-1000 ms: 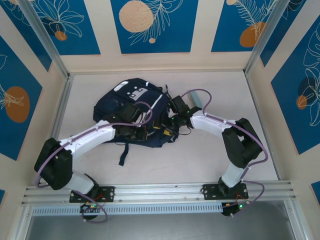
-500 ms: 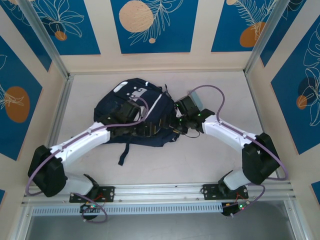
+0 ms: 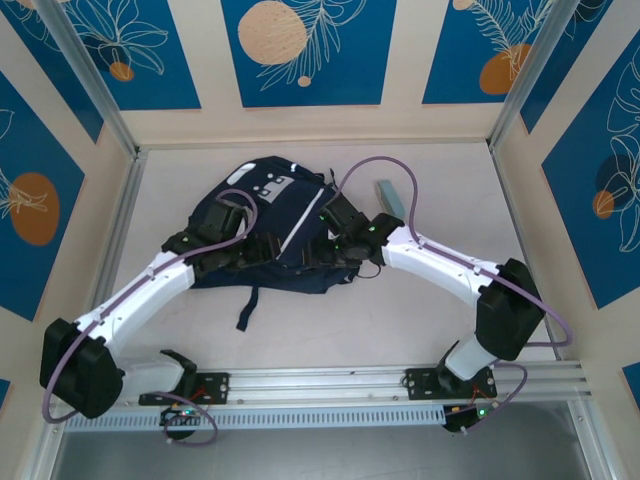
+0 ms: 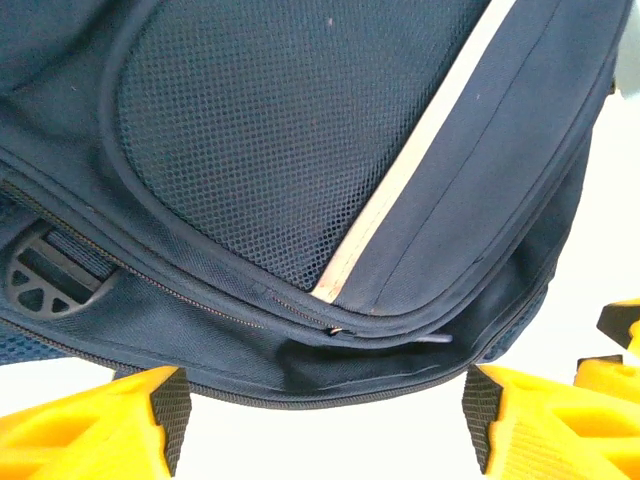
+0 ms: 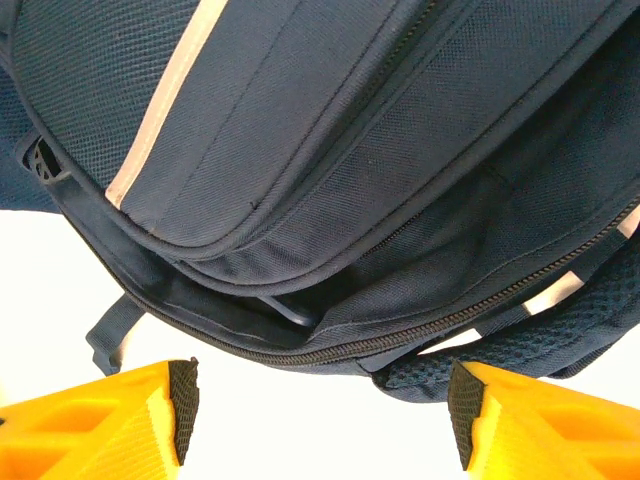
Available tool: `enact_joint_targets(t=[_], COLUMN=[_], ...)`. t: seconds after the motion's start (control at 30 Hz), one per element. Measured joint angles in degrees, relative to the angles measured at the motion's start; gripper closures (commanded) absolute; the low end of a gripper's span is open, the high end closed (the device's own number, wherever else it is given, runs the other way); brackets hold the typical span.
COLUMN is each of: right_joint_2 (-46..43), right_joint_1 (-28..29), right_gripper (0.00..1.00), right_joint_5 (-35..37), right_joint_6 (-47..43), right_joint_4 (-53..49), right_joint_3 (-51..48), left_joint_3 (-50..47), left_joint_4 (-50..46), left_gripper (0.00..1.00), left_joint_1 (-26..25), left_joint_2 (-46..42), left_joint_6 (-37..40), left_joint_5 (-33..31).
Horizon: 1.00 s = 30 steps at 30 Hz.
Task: Pack the student bag
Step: Zip the student bag at the center of the table.
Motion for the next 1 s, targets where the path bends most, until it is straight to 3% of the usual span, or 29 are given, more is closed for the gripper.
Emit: enact_joint_targets(t=[0.2, 0.43, 0.67, 0.9, 1.0], right_joint_2=[-1.07, -8.70, -14.45, -16.41, -16.72], right_joint_1=[-1.75, -9.57, -16.26, -18.01, -18.12], right_gripper=[0.28, 0.24, 0.24, 0.24, 0.25], right_joint_5=[-0.17, -2.27, -4.61, -5.92, -6.14], right_joint_6=[2.60, 7.65, 11.56, 12.57, 12.57], right_joint_4=[1.01, 2.67, 3.98, 4.66, 5.03], right_joint_3=[-1.88, -11.26, -18.12, -19.82, -20.04], left_joint_3=[6.71, 20.44, 29.90, 37.38, 39.69], left_joint_4=[-4.00, -11.39, -17.35, -21.31, -22.75], left_gripper=[0.37, 0.40, 0.42, 0.52, 0.67], left_joint_1=[-5.44, -13.92, -18.34, -18.75, -18.75], left_joint_2=[7.80, 18.80, 29.88, 38.45, 40.72], left_joint_6=[6.47, 17.09, 22.84, 24.85, 25.22], left_joint_5=[-4.66, -17.42, -23.61, -26.73, -27.56])
